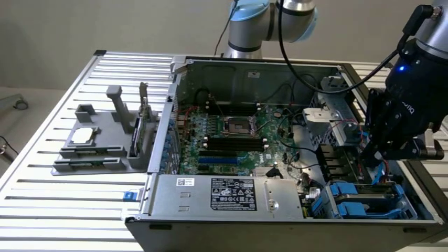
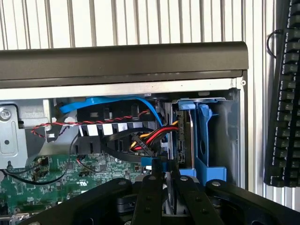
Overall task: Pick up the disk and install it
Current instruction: 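Insert the first disk wire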
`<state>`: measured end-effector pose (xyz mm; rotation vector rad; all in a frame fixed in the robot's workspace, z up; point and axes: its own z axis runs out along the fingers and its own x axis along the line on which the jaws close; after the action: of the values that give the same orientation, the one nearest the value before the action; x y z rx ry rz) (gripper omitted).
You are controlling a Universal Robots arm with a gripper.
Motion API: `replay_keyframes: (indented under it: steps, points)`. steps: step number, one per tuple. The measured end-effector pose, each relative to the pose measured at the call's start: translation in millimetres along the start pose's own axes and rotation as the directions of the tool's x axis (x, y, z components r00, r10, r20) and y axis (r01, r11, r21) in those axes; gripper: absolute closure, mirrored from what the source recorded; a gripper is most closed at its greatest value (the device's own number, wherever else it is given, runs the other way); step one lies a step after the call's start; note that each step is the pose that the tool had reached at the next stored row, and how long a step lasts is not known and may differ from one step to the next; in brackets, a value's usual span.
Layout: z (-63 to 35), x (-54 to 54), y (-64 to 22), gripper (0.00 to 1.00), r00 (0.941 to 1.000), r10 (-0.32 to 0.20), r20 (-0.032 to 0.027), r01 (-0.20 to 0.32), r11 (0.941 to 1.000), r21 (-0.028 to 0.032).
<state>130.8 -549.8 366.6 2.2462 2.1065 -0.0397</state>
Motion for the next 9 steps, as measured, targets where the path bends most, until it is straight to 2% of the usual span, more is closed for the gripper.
replay_keyframes:
  steps: [2,9]
  points:
    - [0.3,0.0,-0.3,0.83,1.0,0.0,0.003,0.0,1.0,-0.0008]
    - [2.3,0.1,-1.2,0.83,1.0,0.0,0.0051,0.0,1.0,-0.0017]
